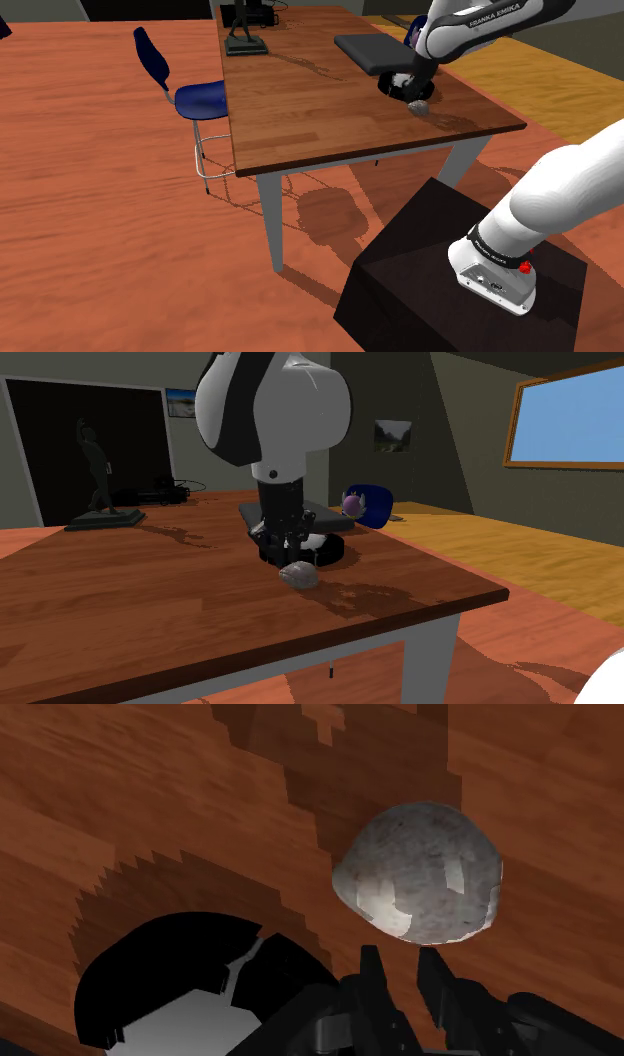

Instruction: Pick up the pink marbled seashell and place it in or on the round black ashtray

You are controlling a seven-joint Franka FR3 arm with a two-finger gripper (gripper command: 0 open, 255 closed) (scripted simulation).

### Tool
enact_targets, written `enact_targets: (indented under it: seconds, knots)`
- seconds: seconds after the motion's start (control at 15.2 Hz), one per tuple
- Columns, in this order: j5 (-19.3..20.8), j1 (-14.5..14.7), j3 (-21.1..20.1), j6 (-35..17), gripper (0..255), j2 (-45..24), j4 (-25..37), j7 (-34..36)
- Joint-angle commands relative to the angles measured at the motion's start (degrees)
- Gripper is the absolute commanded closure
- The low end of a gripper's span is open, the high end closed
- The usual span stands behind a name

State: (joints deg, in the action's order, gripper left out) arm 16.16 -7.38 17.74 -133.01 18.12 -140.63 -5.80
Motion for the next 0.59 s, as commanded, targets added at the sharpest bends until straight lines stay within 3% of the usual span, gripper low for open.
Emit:
enact_targets:
  seconds: [0.0, 0.4, 0.46, 0.53]
  knots:
    - [0.06, -0.05, 0.04, 0.43, 255, -0.06, -0.19, 0.05]
    - [0.08, -0.04, 0.0, 0.35, 255, -0.04, -0.29, 0.14]
    - [0.08, -0.04, 0.0, 0.35, 0, -0.04, -0.29, 0.14]
    - [0.74, -0.77, -0.87, 1.78, 0, 2.32, -1.66, 3.26]
